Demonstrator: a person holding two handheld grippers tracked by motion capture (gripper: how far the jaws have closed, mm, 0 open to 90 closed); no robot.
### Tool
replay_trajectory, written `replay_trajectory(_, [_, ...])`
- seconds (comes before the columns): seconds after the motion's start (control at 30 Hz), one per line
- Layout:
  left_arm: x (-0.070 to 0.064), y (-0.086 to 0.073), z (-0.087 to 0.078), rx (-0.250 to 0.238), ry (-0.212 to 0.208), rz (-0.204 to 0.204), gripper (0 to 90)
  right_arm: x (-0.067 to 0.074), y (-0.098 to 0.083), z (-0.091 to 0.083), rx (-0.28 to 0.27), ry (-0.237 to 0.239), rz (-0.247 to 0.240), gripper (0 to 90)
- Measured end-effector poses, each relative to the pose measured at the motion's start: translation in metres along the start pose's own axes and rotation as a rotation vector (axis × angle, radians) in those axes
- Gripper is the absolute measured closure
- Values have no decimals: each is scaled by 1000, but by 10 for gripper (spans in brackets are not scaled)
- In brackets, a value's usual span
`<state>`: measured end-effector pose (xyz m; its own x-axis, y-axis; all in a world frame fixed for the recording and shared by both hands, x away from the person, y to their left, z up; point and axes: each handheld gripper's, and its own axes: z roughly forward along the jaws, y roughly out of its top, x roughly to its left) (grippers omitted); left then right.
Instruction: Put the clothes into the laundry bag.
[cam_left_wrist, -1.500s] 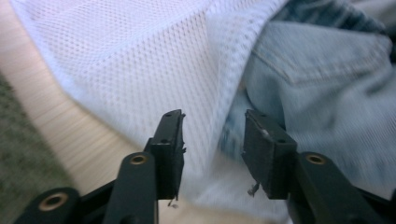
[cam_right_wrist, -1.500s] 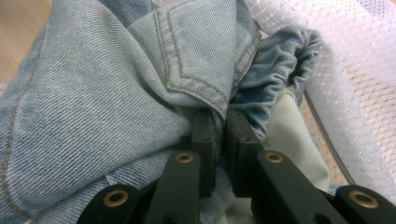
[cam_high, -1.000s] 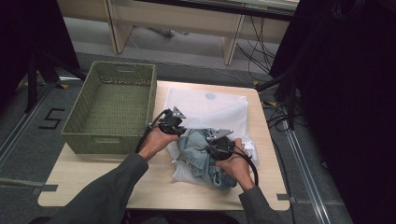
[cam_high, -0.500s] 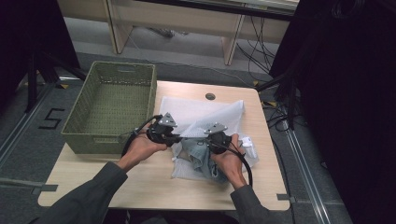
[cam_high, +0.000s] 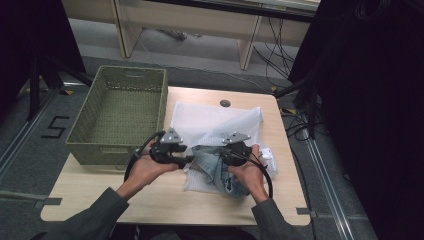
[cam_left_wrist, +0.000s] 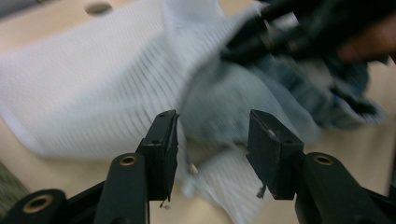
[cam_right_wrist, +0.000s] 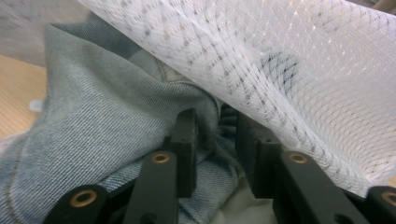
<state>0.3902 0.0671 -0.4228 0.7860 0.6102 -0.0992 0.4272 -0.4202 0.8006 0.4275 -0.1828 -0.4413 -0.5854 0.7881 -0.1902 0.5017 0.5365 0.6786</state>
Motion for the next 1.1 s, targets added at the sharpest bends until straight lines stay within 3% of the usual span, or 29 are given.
replay_trajectory(0.1, [-11, -28, 10, 88, -9, -12, 493, -1, 2, -6, -4, 22, 15, 619])
replay_trajectory(0.2, [-15, -46, 30, 170, -23, -18, 464, 0, 4, -16, -17, 47, 47, 528])
replay_trajectory(0.33, [-19, -57, 48, 230, -37, -18, 438, 0, 4, -35, -58, 113, 76, 464])
replay_trajectory(0.4, [-23, -58, 54, 230, -28, -18, 435, 4, 4, -43, -84, 148, 86, 444])
replay_trajectory(0.43, [-21, -57, 54, 280, -32, 28, 437, 8, 3, -46, -79, 165, 94, 439])
replay_trajectory(0.47, [-25, -59, 60, 233, -21, -16, 442, 12, 2, -49, -69, 183, 82, 431])
replay_trajectory(0.57, [-26, -60, 62, 220, 9, 11, 505, 25, -2, -48, -21, 206, 51, 411])
replay_trajectory(0.67, [-26, -62, 61, 205, 36, 47, 613, 34, -6, -40, 11, 218, 63, 391])
replay_trajectory(0.7, [-26, -63, 61, 200, 38, 51, 661, 38, -6, -37, 45, 218, 82, 384])
replay_trajectory(0.73, [-26, -63, 62, 192, 34, 51, 701, 42, -9, -30, 37, 202, 64, 384])
replay_trajectory(0.8, [-28, -65, 63, 177, 28, 46, 782, 47, -12, -22, 88, 216, 63, 379])
replay_trajectory(0.87, [-28, -64, 63, 184, 11, 71, 845, 52, -15, -10, 85, 190, 52, 428])
replay_trajectory(0.9, [-30, -64, 63, 183, 9, 54, 858, 53, -16, -6, 93, 172, 30, 496])
replay_trajectory(0.93, [-30, -64, 63, 183, 9, 73, 863, 53, -17, -1, 88, 152, -7, 587])
replay_trajectory(0.97, [-31, -65, 63, 182, 5, 66, 866, 52, -17, 2, 106, 153, -13, 650])
replay_trajectory(1.03, [-32, -64, 62, 199, -3, 97, 872, 51, -18, 7, 105, 152, -26, 770])
replay_trajectory(1.1, [-34, -65, 61, 198, -13, 114, 875, 49, -15, 8, 100, 113, -38, 816])
